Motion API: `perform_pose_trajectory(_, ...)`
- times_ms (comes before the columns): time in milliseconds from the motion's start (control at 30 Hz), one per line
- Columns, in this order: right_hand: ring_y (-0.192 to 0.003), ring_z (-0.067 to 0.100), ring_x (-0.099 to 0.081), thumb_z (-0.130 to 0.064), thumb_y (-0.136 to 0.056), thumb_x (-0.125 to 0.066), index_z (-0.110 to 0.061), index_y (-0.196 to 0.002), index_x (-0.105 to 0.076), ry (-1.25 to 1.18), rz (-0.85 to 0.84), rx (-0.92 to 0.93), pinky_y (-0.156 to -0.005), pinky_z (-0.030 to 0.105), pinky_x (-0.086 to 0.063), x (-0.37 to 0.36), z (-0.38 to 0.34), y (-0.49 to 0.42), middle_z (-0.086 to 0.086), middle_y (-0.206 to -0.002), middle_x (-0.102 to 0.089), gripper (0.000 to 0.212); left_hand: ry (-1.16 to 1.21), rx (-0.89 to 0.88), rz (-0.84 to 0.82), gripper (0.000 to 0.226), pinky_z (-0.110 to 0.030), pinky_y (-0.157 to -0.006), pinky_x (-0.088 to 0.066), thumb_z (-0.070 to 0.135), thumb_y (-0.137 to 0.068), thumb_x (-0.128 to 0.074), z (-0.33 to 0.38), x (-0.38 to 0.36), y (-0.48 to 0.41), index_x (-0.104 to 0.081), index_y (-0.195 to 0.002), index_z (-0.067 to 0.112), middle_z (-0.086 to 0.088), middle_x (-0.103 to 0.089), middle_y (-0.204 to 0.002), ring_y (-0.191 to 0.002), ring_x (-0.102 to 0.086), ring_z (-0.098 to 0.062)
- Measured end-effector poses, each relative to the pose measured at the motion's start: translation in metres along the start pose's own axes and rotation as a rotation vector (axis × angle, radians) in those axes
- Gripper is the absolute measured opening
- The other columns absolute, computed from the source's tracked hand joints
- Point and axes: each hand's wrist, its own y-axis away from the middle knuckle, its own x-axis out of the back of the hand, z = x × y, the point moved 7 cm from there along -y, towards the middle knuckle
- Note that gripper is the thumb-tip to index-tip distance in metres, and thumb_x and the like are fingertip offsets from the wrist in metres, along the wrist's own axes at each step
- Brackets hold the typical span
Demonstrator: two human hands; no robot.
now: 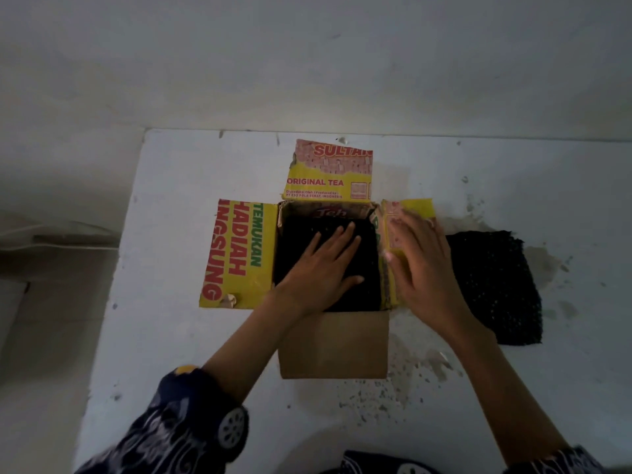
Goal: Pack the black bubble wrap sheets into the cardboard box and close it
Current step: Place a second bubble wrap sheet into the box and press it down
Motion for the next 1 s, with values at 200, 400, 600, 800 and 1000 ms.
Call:
perform_pose_trajectory(200,-0.142,0.014,-0.014,-0.034,-0.097,-0.023,-0.013,-0.144,-0.031,-0.179,-0.034,-0.122,-0.117,0.027,0.0,-0.021,0.014,0.016,0.006,-0.154,-0.026,0.052,-0.079,-0.001,-0.103,0.077,-0.046,-0.117,0.011,0.055,-0.093,-0.027,0.002,-0.031,-0.025,0.017,-0.145,0.018,-0.002,0.025,-0.156,-0.142,0.024,-0.02)
perform_pose_trajectory(400,-0.144,0.017,-0.013,-0.038,-0.096,-0.019,-0.018,-0.146,-0.024,-0.264,-0.064,-0.171,-0.118,0.042,-0.013,-0.029,0.02,0.017,0.003,-0.155,-0.022,0.054,-0.291,0.051,-0.136,0.091,-0.045,-0.117,0.008,0.063,-0.087,-0.034,0.001,-0.03,-0.027,0.017,-0.146,0.015,-0.004,0.024,-0.156,-0.143,0.023,-0.023)
perform_pose_trajectory(600,-0.144,0.02,-0.015,-0.037,-0.097,-0.021,-0.016,-0.145,-0.025,-0.265,-0.058,-0.166,-0.116,0.048,-0.019,-0.03,0.021,0.017,0.004,-0.155,-0.023,0.053,-0.387,0.095,-0.153,0.093,-0.053,-0.117,0.007,0.066,-0.086,-0.032,0.003,-0.028,-0.03,0.013,-0.146,0.012,-0.006,0.021,-0.157,-0.144,0.02,-0.024)
perform_pose_trajectory(800,-0.144,0.019,-0.017,-0.035,-0.097,-0.024,-0.016,-0.145,-0.026,-0.286,-0.034,-0.146,-0.113,0.052,-0.023,-0.031,0.017,0.017,0.003,-0.155,-0.024,0.052,0.021,0.02,-0.054,0.08,-0.047,-0.119,0.006,0.044,-0.094,-0.04,0.007,-0.022,-0.021,0.011,-0.147,0.013,-0.008,0.018,-0.157,-0.145,0.018,-0.023)
perform_pose_trajectory(1000,-0.144,0.018,-0.016,-0.035,-0.097,-0.022,-0.017,-0.145,-0.026,-0.278,-0.031,-0.151,-0.113,0.052,-0.023,-0.033,0.019,0.017,0.003,-0.155,-0.024,0.052,-0.068,-0.004,-0.196,0.073,-0.045,-0.116,0.015,0.049,-0.096,-0.023,0.005,-0.037,-0.023,0.021,-0.144,0.016,-0.008,0.033,-0.151,-0.139,0.032,-0.023)
